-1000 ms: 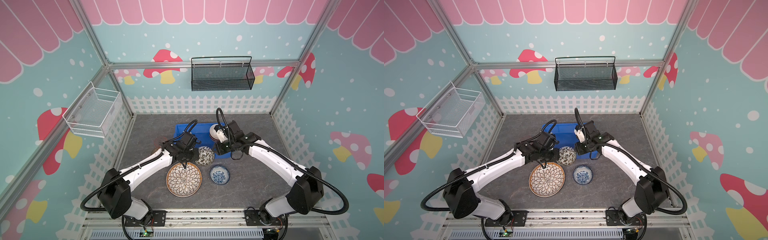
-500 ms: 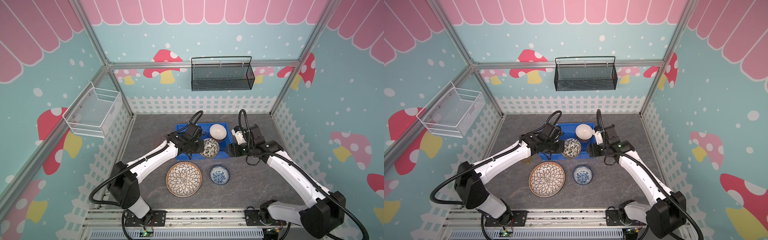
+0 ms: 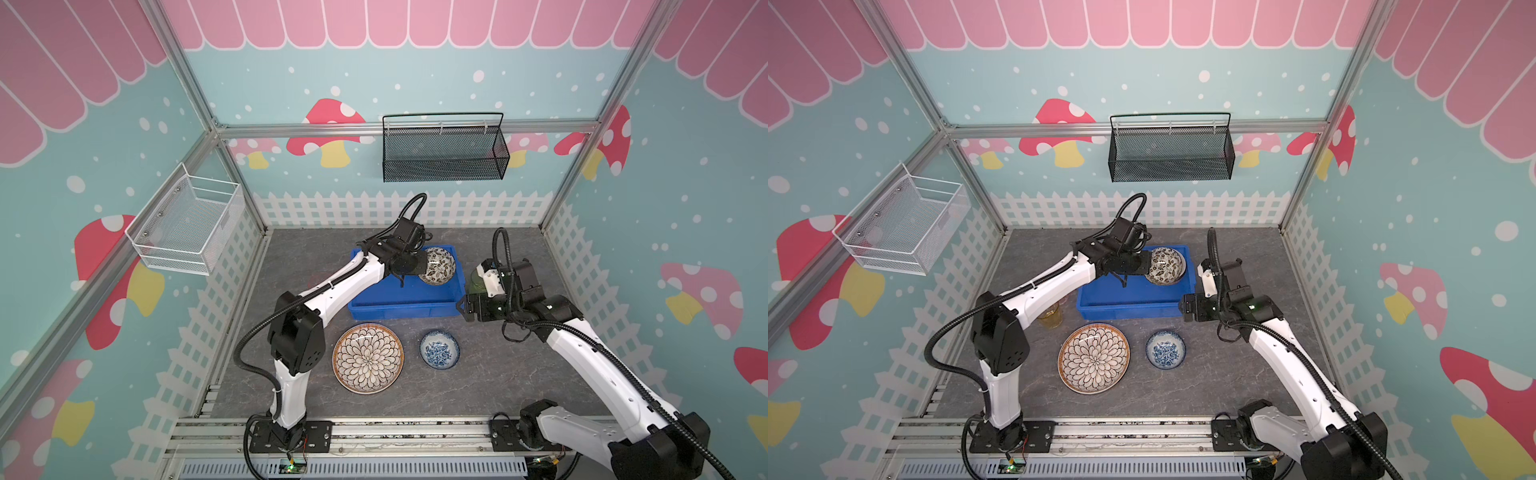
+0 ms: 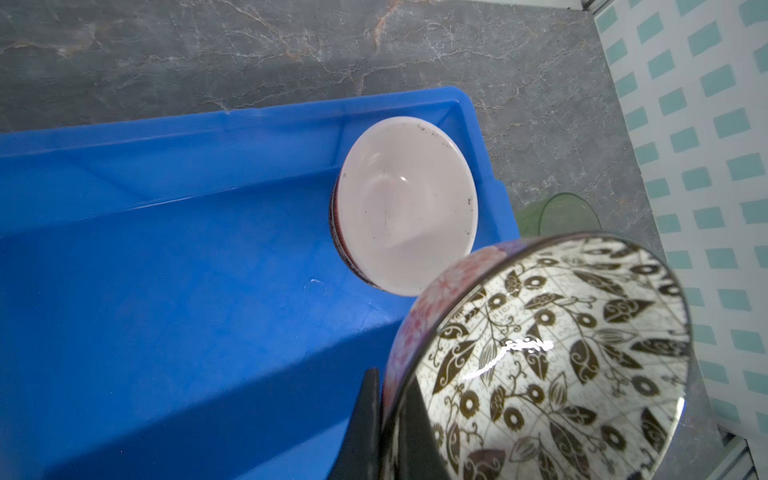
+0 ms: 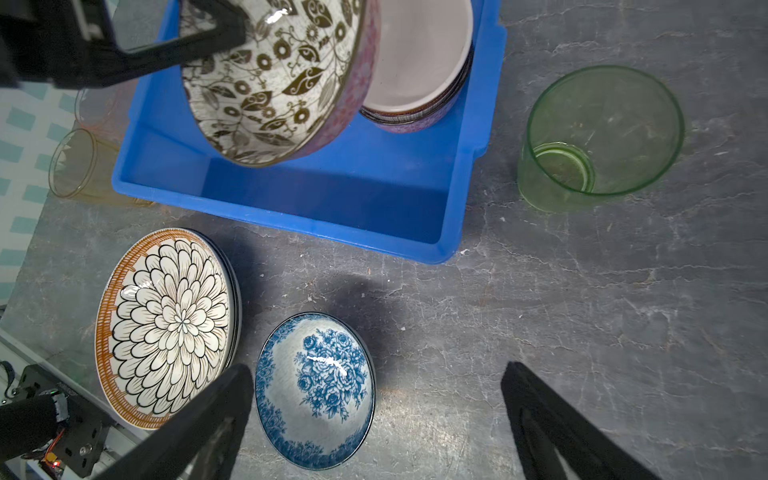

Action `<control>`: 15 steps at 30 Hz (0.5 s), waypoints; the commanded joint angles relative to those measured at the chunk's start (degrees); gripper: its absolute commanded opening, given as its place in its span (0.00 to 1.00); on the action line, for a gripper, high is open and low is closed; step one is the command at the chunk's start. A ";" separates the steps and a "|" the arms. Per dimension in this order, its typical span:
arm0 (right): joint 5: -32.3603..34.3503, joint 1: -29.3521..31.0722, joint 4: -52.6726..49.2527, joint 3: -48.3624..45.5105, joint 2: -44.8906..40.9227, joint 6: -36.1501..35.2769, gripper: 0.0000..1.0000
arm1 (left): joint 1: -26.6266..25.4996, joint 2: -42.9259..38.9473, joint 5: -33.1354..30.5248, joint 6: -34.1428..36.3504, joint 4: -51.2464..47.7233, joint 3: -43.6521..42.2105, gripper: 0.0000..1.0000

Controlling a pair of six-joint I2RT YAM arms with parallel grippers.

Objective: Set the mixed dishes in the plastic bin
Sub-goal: 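Carry the leaf-print bowl into the bin with the left gripper while the right gripper withdraws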

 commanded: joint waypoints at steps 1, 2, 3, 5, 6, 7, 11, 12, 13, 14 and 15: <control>1.58 -0.67 -1.16 -0.56 -0.92 -0.08 0.97 | 0.43 3.16 -0.16 1.98 1.28 5.15 0.00; 1.67 -0.78 -1.27 -0.52 -0.94 -0.13 0.97 | 0.45 4.07 -0.23 2.02 1.30 6.08 0.00; 2.09 -0.89 -1.18 -0.65 -0.93 -0.09 0.97 | 0.46 5.06 -0.54 2.11 1.31 7.11 0.00; 2.39 -1.13 -1.16 -0.74 -1.02 -0.05 0.97 | 0.60 6.82 -0.94 2.36 1.29 8.92 0.00; 2.53 -1.22 -1.10 -0.82 -1.02 -0.10 0.97 | 0.66 7.58 -1.10 2.46 1.29 9.67 0.00; 2.51 -1.33 -1.07 -0.91 -1.06 -0.13 0.97 | 0.83 8.29 -1.22 2.50 1.29 10.40 0.00; 2.54 -1.76 -1.00 -1.57 -0.97 -0.31 0.97 | 1.22 10.43 -1.30 2.55 1.29 12.54 0.00; 2.62 -1.85 -0.94 -1.70 -1.00 -0.35 0.97 | 1.35 11.02 -1.34 2.54 1.25 13.17 0.00; 2.80 -1.94 -0.89 -1.87 -1.08 -0.40 0.97 | 1.46 11.47 -1.37 2.61 1.22 13.64 0.00; 2.89 -2.02 -0.85 -2.04 -1.11 -0.40 0.97 | 1.61 11.97 -1.43 2.64 1.21 14.09 0.00; 2.98 -2.19 -0.83 -2.10 -1.17 -0.44 0.97 | 1.73 12.34 -1.44 2.64 1.22 14.37 0.00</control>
